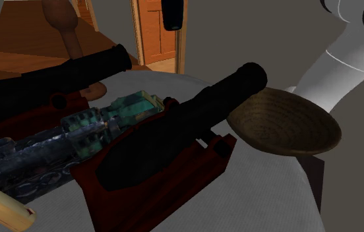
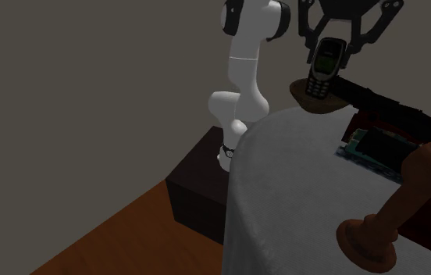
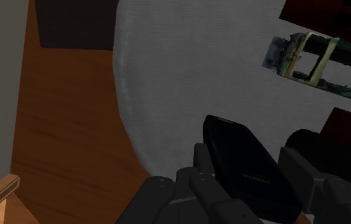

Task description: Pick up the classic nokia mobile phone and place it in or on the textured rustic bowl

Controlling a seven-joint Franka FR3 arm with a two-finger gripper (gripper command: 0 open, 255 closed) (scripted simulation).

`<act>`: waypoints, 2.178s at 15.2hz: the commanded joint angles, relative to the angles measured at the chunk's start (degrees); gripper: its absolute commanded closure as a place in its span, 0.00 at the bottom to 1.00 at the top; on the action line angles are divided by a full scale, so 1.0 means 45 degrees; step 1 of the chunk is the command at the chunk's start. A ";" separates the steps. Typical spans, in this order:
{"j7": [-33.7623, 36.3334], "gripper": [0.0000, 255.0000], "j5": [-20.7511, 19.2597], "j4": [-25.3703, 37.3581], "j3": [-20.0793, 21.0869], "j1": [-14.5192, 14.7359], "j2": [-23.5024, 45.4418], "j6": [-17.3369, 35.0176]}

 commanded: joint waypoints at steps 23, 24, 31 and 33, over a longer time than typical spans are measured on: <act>0.2910 1.00 0.3536 -0.3829 0.0399 0.1400 -0.6287 -0.1565; 0.2843 1.00 0.3554 -0.4157 0.0376 0.1439 -0.6462 -0.1413; 0.2480 1.00 0.3685 -0.6285 0.0305 0.1734 -0.7563 -0.0398; 0.2410 1.00 0.3721 -0.6850 0.0305 0.1834 -0.7841 -0.0116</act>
